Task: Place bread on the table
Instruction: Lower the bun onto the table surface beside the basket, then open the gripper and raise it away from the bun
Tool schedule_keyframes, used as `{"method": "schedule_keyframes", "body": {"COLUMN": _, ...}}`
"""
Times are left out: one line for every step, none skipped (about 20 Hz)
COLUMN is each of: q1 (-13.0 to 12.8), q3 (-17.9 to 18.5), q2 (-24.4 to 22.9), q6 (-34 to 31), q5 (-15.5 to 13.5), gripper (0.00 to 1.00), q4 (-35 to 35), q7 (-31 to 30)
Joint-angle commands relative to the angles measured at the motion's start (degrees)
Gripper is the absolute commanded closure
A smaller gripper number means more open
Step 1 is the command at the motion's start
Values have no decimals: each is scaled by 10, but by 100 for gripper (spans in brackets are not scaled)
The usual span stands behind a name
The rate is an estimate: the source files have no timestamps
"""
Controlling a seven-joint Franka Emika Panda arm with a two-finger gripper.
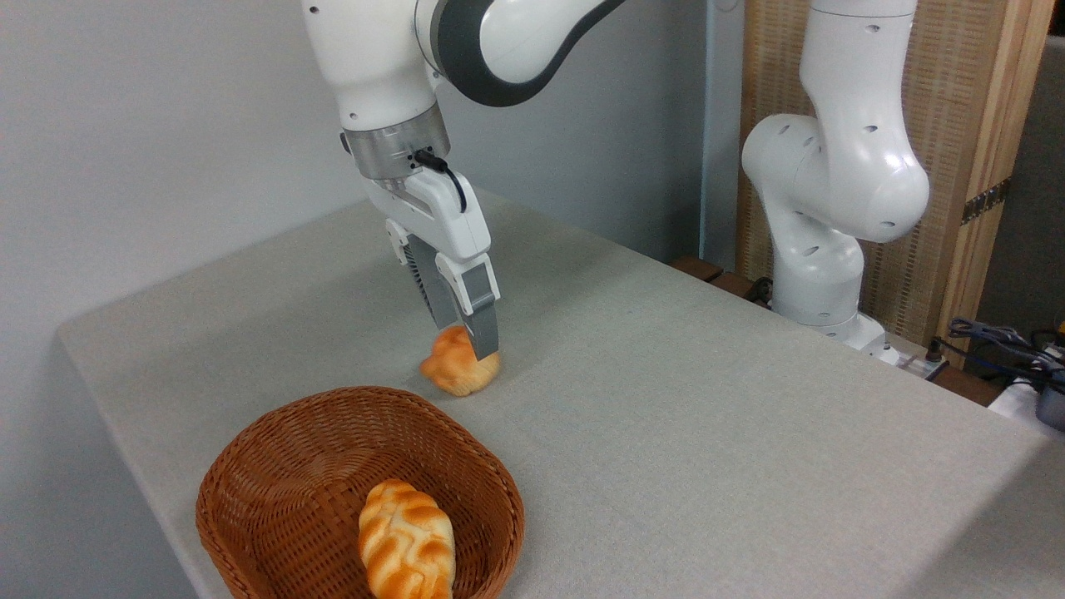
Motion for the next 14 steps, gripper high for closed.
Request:
{"method": "schedule_keyframes", "body": {"q1": 3, "q3": 11, "q2": -9, "q6": -2, "q5": -5, "gripper": 0, "q4": 24, "q7": -2}}
{"method": "schedule_keyframes", "body": {"q1": 4, "q3": 19, "q2": -9, "q6": -3, "q5": -5, "gripper": 0, "q4": 34, "q7": -2}}
{"method": "schedule_keyframes", "body": {"q1": 5, "q3": 33, "q2": -9, "q6": -3, "q5": -7, "gripper": 0, "q4": 51, "q7": -1}}
{"method": "schedule_keyframes", "body": {"q1": 6, "q3": 46, "q2": -9, "q6": -12, "q5": -12, "gripper": 0, "q4": 70, "q7": -1}}
{"method": "schedule_keyframes", "body": {"q1": 9, "q3": 52, "q2": -6, "q6": -28, "q5": -19, "gripper": 0, "q4": 95, "q7": 0}}
{"method": "schedule_keyframes", "body": {"q1": 14, "q3": 57, "q2": -1, "q6": -46, "q5": -26, "gripper": 0, "q4": 122, "q7": 0}}
{"method": "schedule_keyframes", "body": {"q1": 23, "q3": 59, "q2": 9, "q6": -66, "q5": -26, "gripper": 0, "q4": 148, "q7": 1}}
{"method": "schedule_keyframes", "body": {"q1": 25, "q3": 60, "q2": 20, "q6": -81, "q5": -27, "gripper": 0, "q4": 176, "q7": 1}}
{"method": "schedule_keyframes", "body": {"q1": 25, "q3": 60, "q2": 30, "q6": -94, "q5": -27, "gripper": 0, "q4": 199, "q7": 2}}
{"method": "schedule_keyframes", "body": {"q1": 28, "q3": 60, "q2": 36, "q6": -103, "q5": -28, "gripper": 0, "q4": 213, "q7": 2}}
{"method": "schedule_keyframes", "body": {"q1": 29, "q3": 59, "q2": 41, "q6": -113, "q5": -34, "gripper": 0, "q4": 223, "q7": 1}}
{"method": "schedule_keyframes", "body": {"q1": 30, "q3": 60, "q2": 42, "q6": -125, "q5": -41, "gripper": 0, "q4": 231, "q7": 1}}
{"method": "schedule_keyframes", "body": {"q1": 30, "q3": 60, "q2": 44, "q6": -139, "q5": -44, "gripper": 0, "q4": 241, "q7": 2}}
{"method": "schedule_keyframes", "body": {"q1": 30, "q3": 60, "q2": 47, "q6": -152, "q5": -47, "gripper": 0, "q4": 250, "q7": 5}}
